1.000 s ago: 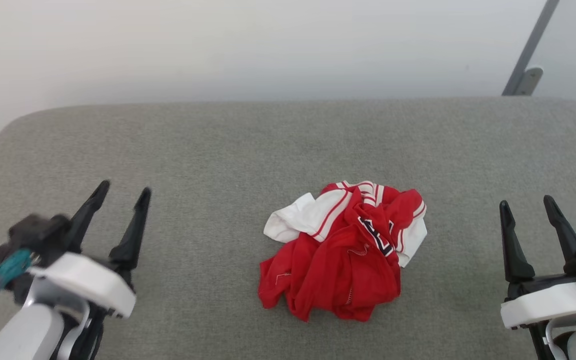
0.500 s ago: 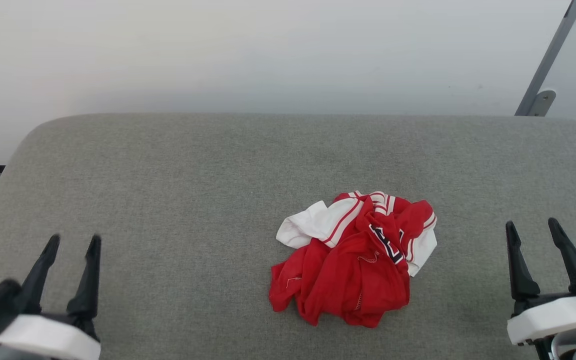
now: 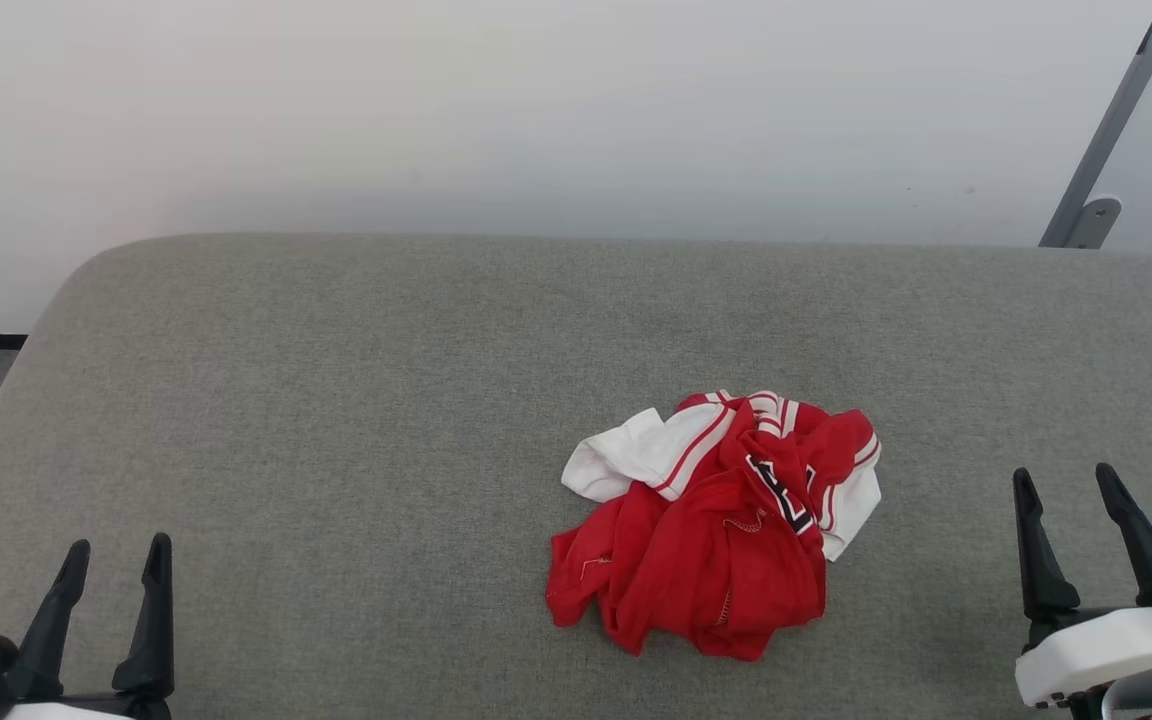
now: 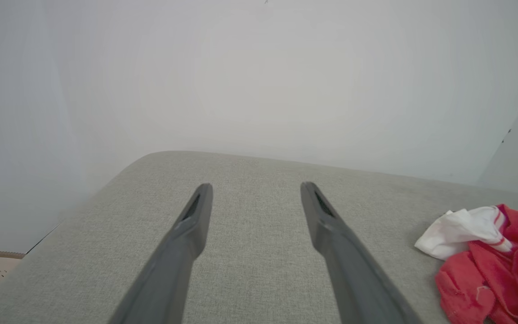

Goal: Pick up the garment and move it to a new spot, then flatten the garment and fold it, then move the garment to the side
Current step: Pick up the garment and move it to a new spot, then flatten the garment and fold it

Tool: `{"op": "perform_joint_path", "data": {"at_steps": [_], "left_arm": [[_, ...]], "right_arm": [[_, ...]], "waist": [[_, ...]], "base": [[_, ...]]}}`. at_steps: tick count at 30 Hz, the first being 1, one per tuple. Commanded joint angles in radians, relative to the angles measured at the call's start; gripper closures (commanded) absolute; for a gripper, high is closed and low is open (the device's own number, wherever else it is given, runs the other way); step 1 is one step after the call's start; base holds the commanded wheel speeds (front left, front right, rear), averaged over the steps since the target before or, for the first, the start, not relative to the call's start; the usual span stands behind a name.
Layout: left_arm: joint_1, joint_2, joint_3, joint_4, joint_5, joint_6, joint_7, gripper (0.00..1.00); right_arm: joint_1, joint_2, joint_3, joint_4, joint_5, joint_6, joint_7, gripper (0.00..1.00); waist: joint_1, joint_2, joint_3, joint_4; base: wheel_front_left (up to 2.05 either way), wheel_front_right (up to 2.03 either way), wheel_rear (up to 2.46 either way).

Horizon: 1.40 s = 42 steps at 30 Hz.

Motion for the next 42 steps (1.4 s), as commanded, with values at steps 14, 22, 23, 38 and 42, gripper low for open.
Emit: {"op": "perform_joint_path", "data": {"at_steps": [14,22,23,38,42], "left_arm": [[0.009,0.015,-0.041,0.01,-0.014,-0.007,-0.005,0.0],[-0.026,0.037,-0.094,0.009,-0.025,-0.007,-0.005,0.0],[-0.034,0.043,-0.106,0.009,-0.025,-0.007,-0.005,0.0],[-0.369,0.206,-0.46,-0.001,-0.224,-0.007,0.26,0.0],[-0.5,0.243,-0.561,-0.002,-0.285,-0.007,0.385,0.0]], "right_arm": [[0.014,0.01,0.004,0.007,0.005,0.0,-0.005,0.0],[0.008,0.009,0.014,0.004,-0.002,0.0,-0.005,0.0],[0.005,0.009,0.017,0.003,-0.003,0.0,-0.005,0.0],[-0.048,0.019,0.063,-0.015,-0.014,0.0,-0.005,0.0],[-0.071,0.029,0.082,-0.019,-0.014,0.0,-0.005,0.0]], "waist": [[0.0,0.0,-0.002,-0.001],[0.0,0.0,0.004,-0.011],[0.0,0.0,0.006,-0.015],[0.0,0.0,0.071,-0.118],[0.0,0.0,0.102,-0.161]], "base": [[0.0,0.0,0.0],[0.0,0.0,0.0],[0.0,0.0,0.0],[0.0,0.0,0.0],[0.0,0.0,0.0]]}}
